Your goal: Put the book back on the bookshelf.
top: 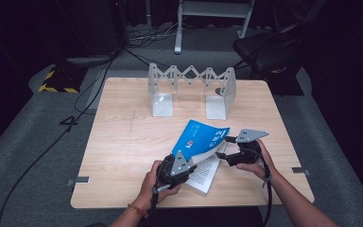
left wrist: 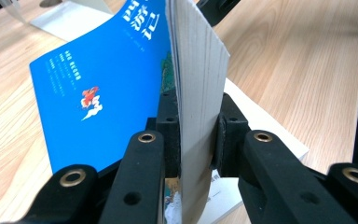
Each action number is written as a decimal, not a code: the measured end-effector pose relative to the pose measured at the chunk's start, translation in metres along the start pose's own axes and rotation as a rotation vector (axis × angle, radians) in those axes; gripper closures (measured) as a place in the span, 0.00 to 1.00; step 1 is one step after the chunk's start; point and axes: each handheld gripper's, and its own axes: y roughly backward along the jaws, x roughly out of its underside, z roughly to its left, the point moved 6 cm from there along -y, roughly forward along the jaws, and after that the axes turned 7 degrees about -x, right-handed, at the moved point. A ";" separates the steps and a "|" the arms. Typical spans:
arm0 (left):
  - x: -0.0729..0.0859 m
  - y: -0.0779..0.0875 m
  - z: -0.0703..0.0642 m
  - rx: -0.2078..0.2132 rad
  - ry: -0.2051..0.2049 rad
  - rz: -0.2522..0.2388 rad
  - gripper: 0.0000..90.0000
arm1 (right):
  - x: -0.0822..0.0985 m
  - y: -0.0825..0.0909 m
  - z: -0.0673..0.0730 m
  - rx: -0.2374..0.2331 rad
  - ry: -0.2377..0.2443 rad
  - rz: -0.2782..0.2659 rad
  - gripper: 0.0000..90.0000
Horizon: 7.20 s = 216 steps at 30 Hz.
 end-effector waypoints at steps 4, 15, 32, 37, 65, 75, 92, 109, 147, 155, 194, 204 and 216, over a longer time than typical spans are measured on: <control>0.006 0.006 0.006 0.021 0.007 0.009 0.84 | -0.001 0.010 0.006 -0.018 0.039 -0.024 0.28; 0.023 0.021 0.021 0.053 -0.046 0.040 0.83 | -0.019 -0.001 0.027 -0.198 0.186 -0.040 0.29; 0.034 0.031 0.048 0.111 -0.026 0.037 0.79 | 0.014 -0.041 0.001 -0.010 0.343 0.061 0.55; 0.030 0.032 0.059 0.075 0.018 0.055 0.59 | 0.007 -0.040 0.007 0.029 0.357 0.066 0.63; 0.001 0.002 0.051 0.060 -0.134 0.110 0.59 | 0.002 -0.021 0.032 0.048 0.399 0.122 0.77; 0.009 -0.001 0.043 -0.003 -0.179 0.140 0.70 | 0.000 -0.023 0.033 0.036 0.401 0.158 0.76; 0.018 0.003 0.055 0.081 -0.079 0.117 0.64 | 0.014 -0.016 0.004 -0.066 0.422 0.070 0.73; 0.001 -0.012 0.014 -0.045 -0.071 0.263 0.34 | 0.004 -0.023 0.028 0.006 0.463 0.166 0.74; 0.001 -0.034 0.039 -0.054 -0.137 0.194 0.59 | -0.006 0.007 0.036 -0.028 0.426 0.043 0.79; -0.009 -0.036 0.021 -0.110 -0.120 0.205 0.43 | -0.005 0.006 0.036 -0.039 0.407 0.065 0.79; -0.013 -0.007 0.042 -0.069 -0.035 -0.064 0.83 | 0.039 -0.012 -0.054 0.089 0.075 0.115 0.41; -0.013 -0.006 0.043 -0.060 -0.026 -0.077 0.83 | 0.037 -0.032 -0.046 0.001 0.087 0.081 0.40; -0.015 0.000 0.046 -0.018 0.008 -0.057 0.79 | -0.005 -0.013 -0.042 -0.002 0.029 -0.148 0.56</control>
